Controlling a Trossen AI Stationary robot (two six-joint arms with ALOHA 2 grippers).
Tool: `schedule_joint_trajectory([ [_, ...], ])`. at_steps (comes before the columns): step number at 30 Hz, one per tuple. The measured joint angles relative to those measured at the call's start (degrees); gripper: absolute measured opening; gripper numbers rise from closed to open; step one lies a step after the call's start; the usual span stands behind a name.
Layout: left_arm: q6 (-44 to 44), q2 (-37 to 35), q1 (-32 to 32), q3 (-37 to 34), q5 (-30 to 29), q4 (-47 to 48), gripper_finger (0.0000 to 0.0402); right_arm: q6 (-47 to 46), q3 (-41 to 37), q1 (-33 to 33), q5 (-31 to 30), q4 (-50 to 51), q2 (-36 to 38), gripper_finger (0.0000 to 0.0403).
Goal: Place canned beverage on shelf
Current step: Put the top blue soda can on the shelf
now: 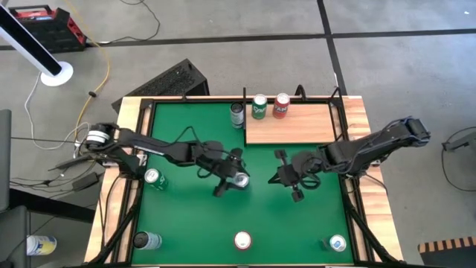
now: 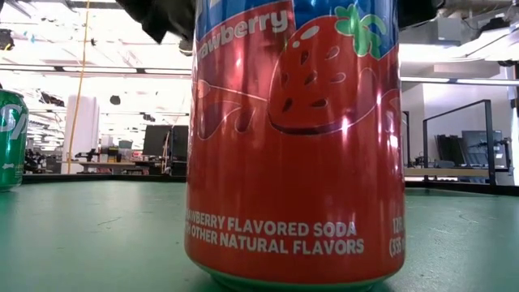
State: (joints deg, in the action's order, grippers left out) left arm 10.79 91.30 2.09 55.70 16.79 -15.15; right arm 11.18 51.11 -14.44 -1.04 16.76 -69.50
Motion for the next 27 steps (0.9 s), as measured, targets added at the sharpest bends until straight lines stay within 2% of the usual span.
schedule_joint_trajectory([
  [5, 3.8, -7.0, 0.5, 0.0, 5.6, 1.1, 0.0216, 1.2, 0.0, 3.7, 12.2, -9.8, -6.1, 0.0027],
  [12, 5.4, -16.4, 3.4, 0.0, 7.0, 11.1, 0.0216, 1.2, 0.0, 7.7, 15.7, -20.8, -12.6, 0.0031],
  [15, 7.7, -19.1, 5.2, 0.0, 6.8, 12.2, 0.0216, 1.0, 0.1, 8.8, 21.7, -30.5, -15.8, 0.0047],
  [18, 9.4, -20.3, 6.7, 0.0, 6.3, 13.6, 0.0216, -1.2, 0.7, 10.0, 29.2, -37.8, -18.4, 0.0076],
  [20, 9.7, -20.5, 7.3, 0.0, 6.2, 15.0, 0.0216, -2.5, 1.9, 10.8, 31.9, -39.4, -20.0, 0.0104],
  [27, 10.6, -20.0, 7.7, 0.0, 5.3, 15.0, 0.0216, -7.0, 7.6, 13.2, 39.2, -39.5, -26.2, 0.0244],
])
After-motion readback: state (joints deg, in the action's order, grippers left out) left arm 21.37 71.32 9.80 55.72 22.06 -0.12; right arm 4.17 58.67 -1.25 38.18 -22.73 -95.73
